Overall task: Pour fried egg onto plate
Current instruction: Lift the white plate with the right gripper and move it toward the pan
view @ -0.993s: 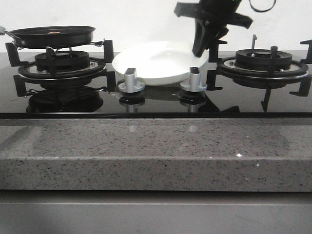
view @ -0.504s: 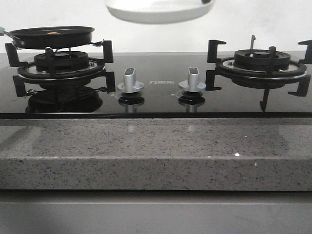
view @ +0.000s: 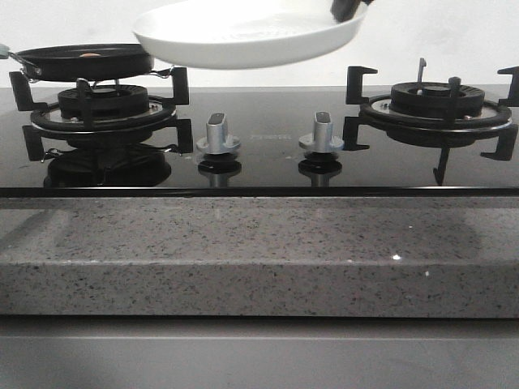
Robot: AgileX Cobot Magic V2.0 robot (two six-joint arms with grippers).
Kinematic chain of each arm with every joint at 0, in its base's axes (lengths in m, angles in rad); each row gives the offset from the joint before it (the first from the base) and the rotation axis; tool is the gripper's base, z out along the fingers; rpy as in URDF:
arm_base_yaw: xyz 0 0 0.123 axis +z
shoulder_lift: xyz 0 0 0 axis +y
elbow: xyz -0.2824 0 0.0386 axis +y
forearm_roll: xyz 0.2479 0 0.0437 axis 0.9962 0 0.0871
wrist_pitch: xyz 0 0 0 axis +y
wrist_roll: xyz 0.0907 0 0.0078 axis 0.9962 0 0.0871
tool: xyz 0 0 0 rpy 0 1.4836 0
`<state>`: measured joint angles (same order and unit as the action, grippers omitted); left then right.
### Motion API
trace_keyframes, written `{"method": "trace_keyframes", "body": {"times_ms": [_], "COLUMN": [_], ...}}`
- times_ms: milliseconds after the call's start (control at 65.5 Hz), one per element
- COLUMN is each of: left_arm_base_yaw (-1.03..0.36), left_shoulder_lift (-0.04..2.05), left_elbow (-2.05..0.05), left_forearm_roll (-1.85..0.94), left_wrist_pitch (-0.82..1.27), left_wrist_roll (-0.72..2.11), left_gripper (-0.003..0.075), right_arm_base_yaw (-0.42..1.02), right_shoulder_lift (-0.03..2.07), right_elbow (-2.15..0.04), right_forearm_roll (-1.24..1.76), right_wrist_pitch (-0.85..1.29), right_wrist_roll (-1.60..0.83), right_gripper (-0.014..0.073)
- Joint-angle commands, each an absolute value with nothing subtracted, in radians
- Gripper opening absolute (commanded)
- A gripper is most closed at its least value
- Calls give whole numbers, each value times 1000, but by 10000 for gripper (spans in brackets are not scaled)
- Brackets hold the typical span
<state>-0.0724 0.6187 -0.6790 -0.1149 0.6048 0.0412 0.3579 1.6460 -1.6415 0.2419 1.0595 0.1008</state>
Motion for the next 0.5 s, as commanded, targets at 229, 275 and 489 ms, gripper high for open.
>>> {"method": "trace_keyframes", "body": {"times_ms": [229,275,489], "left_arm_base_yaw": [-81,-81,-81], "left_shoulder_lift": [624,624,624], "left_elbow": [-713,-713,-713], "left_forearm_roll": [-129,-129,-129], "left_wrist_pitch": [539,541,541], "left_wrist_roll": [43,43,43], "left_gripper": [409,409,409], "right_arm_base_yaw": [358,358,358], "right_shoulder_lift": [1499,1507,1560], "right_elbow": [-1362,-1351,-1346], "right_forearm_roll": [250,250,250], "right_wrist_pitch": [772,758,739], "right_wrist_roll": [105,105,105], "right_gripper": [-105,-105,-105]}}
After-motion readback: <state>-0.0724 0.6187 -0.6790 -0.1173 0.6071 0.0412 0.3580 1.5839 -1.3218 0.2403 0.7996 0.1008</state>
